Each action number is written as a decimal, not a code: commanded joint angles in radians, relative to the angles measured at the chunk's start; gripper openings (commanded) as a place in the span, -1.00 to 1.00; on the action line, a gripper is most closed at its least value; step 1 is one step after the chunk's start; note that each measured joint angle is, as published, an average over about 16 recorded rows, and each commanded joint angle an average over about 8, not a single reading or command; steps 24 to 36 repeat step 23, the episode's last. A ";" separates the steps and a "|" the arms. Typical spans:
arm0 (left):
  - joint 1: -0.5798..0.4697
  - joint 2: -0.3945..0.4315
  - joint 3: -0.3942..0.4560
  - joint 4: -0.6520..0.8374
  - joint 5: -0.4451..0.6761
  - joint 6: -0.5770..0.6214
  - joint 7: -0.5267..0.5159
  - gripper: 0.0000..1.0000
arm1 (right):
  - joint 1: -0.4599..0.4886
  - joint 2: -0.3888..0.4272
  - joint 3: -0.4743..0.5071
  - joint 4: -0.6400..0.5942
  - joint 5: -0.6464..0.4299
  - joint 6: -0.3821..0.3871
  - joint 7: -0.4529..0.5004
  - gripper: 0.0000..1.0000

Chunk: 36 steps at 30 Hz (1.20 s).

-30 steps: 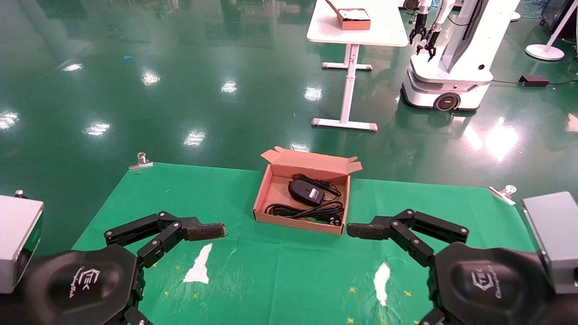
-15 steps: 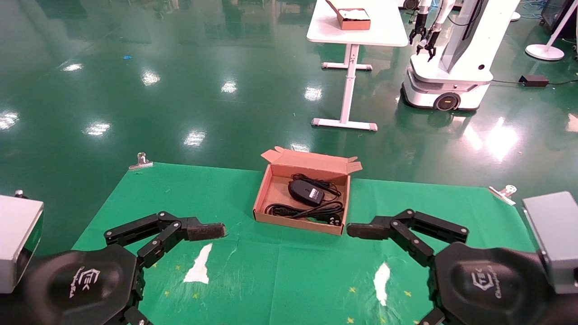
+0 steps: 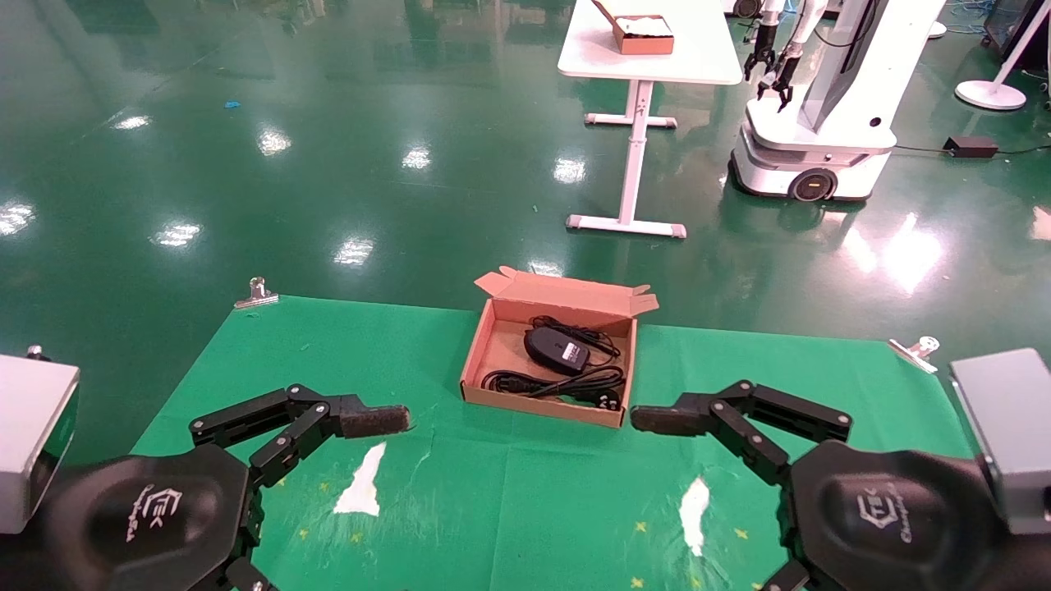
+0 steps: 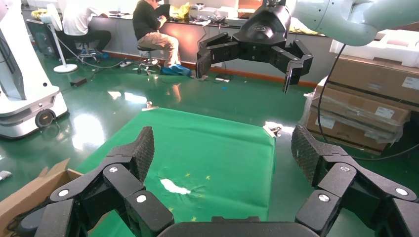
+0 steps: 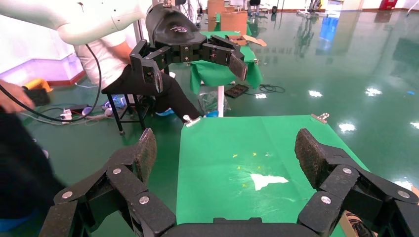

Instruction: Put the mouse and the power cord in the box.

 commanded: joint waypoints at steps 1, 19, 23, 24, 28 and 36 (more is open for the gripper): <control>0.000 0.000 0.000 0.000 0.000 0.000 0.000 1.00 | 0.000 0.000 0.000 0.000 0.000 0.000 0.000 1.00; 0.000 0.000 0.000 0.000 0.000 0.000 0.000 1.00 | 0.000 0.000 0.000 0.000 0.000 0.000 0.000 1.00; 0.000 0.000 0.000 0.000 0.000 0.000 0.000 1.00 | 0.000 0.000 0.000 0.000 0.000 0.000 0.000 1.00; 0.000 0.000 0.000 0.000 0.000 0.000 0.000 1.00 | 0.000 0.000 0.000 0.000 0.000 0.000 0.000 1.00; 0.000 0.000 0.000 0.000 0.000 0.000 0.000 1.00 | 0.000 0.000 0.000 0.000 0.000 0.000 0.000 1.00; 0.000 0.000 0.000 0.000 0.000 0.000 0.000 1.00 | 0.000 0.000 0.000 0.000 0.000 0.000 0.000 1.00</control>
